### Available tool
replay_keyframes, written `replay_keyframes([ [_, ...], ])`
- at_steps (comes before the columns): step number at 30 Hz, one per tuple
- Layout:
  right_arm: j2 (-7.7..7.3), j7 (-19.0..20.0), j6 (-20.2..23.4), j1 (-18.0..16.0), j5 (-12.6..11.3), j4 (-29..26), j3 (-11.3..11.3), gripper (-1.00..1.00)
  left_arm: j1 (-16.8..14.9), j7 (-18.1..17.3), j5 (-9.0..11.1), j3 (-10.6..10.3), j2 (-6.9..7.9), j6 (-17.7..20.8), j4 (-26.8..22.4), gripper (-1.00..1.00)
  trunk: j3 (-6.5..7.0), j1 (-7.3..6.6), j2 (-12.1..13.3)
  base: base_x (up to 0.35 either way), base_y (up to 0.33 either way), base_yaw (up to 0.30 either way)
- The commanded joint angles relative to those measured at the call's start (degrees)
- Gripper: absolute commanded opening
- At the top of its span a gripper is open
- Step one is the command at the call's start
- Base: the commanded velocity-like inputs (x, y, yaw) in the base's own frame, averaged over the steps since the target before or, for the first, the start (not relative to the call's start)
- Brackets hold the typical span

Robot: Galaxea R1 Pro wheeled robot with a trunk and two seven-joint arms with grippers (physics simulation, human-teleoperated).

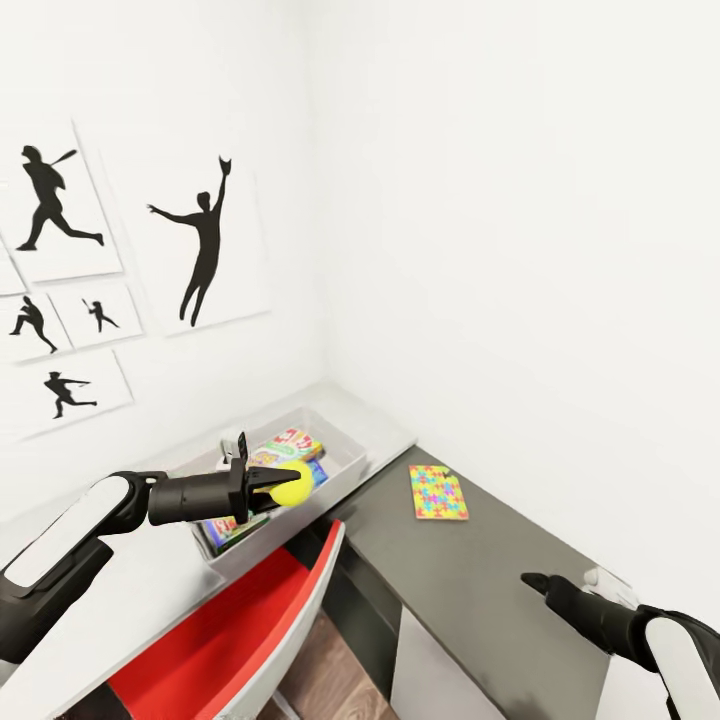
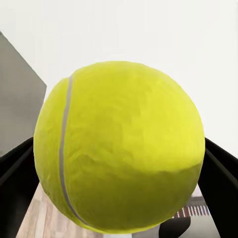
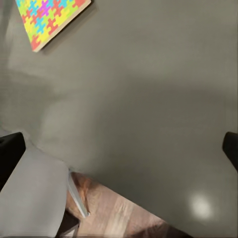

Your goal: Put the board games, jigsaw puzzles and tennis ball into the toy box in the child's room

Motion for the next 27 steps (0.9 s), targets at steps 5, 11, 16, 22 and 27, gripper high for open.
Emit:
replay_keyframes([
  [5, -0.01, -0.5, 0.2, 0.0, -0.6, -0.1, 0.0, 1.00, -0.1, -0.4, -0.3, -0.1, 0.04, 0.0, 0.0, -1.00, 0.18, 0.04, -0.1, 0.000, 0.000, 0.232],
  [11, -0.01, -0.5, 0.2, 0.0, -0.6, -0.1, 0.0, 1.00, -0.1, -0.4, -0.3, -0.1, 0.04, 0.0, 0.0, -1.00, 0.59, 0.04, -0.1, 0.000, 0.000, 0.213],
  [16, -0.05, -0.5, 0.3, 0.1, -0.6, -1.6, 0.0, 1.00, -0.1, -0.4, -0.3, -0.2, 0.04, 0.0, 0.0, -1.00, 0.92, 0.04, -0.1, 0.000, 0.000, 0.193],
  [22, -0.18, -0.2, 1.6, -1.0, -0.6, -2.5, -0.1, 1.00, -0.1, -0.4, -0.3, -0.2, 0.04, 0.0, 0.0, -1.00, 0.99, 0.04, -0.1, 0.000, 0.000, 0.040],
  [27, -0.38, 2.8, 3.9, -5.1, -0.9, -2.5, -0.1, 1.00, -0.1, -0.4, -0.4, -0.1, 0.04, 0.0, 0.1, -1.00, 0.99, 0.04, -0.1, 0.000, 0.000, 0.002],
])
